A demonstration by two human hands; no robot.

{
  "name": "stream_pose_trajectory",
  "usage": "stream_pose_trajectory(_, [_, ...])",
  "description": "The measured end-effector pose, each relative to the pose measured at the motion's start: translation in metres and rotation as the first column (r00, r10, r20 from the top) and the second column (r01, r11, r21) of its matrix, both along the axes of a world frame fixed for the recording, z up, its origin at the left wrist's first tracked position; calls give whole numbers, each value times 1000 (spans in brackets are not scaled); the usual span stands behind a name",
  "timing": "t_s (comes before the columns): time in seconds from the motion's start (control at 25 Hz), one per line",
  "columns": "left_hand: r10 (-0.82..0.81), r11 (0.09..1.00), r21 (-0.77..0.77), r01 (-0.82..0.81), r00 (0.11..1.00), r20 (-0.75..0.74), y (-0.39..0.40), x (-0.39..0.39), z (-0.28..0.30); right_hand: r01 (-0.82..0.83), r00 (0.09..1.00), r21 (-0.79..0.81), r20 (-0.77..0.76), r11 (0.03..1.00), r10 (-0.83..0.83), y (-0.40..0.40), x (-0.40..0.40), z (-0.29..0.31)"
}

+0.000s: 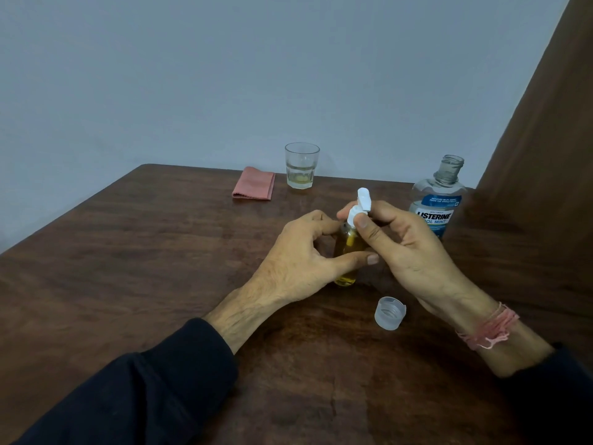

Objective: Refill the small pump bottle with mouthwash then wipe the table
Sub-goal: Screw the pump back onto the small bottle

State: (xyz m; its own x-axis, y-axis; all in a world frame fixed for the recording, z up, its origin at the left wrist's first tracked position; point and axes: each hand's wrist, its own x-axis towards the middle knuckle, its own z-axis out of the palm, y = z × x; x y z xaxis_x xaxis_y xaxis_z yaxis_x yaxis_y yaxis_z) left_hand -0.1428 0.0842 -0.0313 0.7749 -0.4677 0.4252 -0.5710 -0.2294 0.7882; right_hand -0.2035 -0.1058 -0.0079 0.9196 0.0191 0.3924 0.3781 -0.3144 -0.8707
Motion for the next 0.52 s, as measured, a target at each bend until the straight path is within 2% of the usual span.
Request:
stream_pose_trajectory(0.2, [98,995,9,-99,992,79,-2,-4,1,94,993,-53,77,994,-90,1,0,-3])
stream_pose_trajectory(0.4, [120,992,45,-122,992,45,-5,-4,-1,72,997,-31,3,997,-72,-4,2,-1])
stream_pose_trajectory(0.52, [118,993,-8,-117,993,29,-3,-3,-1,50,999,-31,-4,998,-50,-13,4,5])
